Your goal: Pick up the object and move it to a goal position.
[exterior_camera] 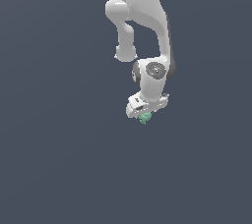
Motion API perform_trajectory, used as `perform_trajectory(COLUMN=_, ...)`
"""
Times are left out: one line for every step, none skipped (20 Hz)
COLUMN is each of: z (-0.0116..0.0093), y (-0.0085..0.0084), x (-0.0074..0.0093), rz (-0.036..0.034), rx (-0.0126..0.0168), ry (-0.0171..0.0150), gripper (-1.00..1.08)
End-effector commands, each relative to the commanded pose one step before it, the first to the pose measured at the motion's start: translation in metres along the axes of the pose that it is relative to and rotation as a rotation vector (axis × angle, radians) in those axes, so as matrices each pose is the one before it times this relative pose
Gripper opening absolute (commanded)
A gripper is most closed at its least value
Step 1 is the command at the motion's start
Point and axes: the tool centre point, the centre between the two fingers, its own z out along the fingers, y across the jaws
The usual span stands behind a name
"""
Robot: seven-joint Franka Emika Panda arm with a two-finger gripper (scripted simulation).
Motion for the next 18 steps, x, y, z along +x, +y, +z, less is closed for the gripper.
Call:
perform_trajectory(z=0.00222, y=0.00023, x=0.00078, rz=-0.00013, rx=-0.00035, ry=0.00143, gripper=1.0)
perform_trajectory(z=0.0, y=0.0, x=0.0, rz=0.0, rx=0.0, ry=0.0, gripper=-1.0)
perform_trajectory(z=0.0, y=0.0, x=0.0, rz=0.0, rx=0.0, ry=0.0, gripper=-1.0)
perform_trajectory(z=0.0, y=0.0, x=0.0, rz=0.0, rx=0.0, ry=0.0, gripper=-1.0)
perform_trajectory(z=0.0, y=0.0, x=0.0, rz=0.0, rx=0.0, ry=0.0, gripper=-1.0)
perform_trajectory(z=0.0, y=0.0, x=0.0, rz=0.0, rx=0.0, ry=0.0, gripper=-1.0)
perform_trajectory(z=0.0, y=0.0, x=0.0, rz=0.0, rx=0.0, ry=0.0, gripper=-1.0)
perform_trajectory(z=0.0, y=0.0, x=0.0, rz=0.0, rx=0.0, ry=0.0, gripper=-1.0)
perform_trajectory(z=0.0, y=0.0, x=0.0, rz=0.0, rx=0.0, ry=0.0, gripper=-1.0)
perform_trajectory(z=0.0, y=0.0, x=0.0, rz=0.0, rx=0.0, ry=0.0, gripper=-1.0)
perform_trajectory(z=0.0, y=0.0, x=0.0, rz=0.0, rx=0.0, ry=0.0, gripper=-1.0)
perform_trajectory(z=-0.00082, y=-0.0004, x=0.00037, rz=-0.00074, rx=-0.00032, ry=0.00112, gripper=-1.0)
perform_trajectory(z=-0.00027, y=0.00015, x=0.00007, rz=0.0, rx=0.0, ry=0.0, gripper=-1.0)
perform_trajectory(z=-0.00082, y=0.00046, x=0.00021, rz=0.0, rx=0.0, ry=0.0, gripper=-1.0)
perform_trajectory(z=-0.00136, y=0.00076, x=0.00036, rz=0.0, rx=0.0, ry=0.0, gripper=-1.0)
perform_trajectory(z=-0.0019, y=0.00107, x=0.0005, rz=0.0, rx=0.0, ry=0.0, gripper=-1.0)
perform_trajectory(z=-0.00244, y=0.00137, x=0.00064, rz=0.0, rx=0.0, ry=0.0, gripper=-1.0)
perform_trajectory(z=-0.00298, y=0.00167, x=0.00078, rz=0.0, rx=0.0, ry=0.0, gripper=-1.0)
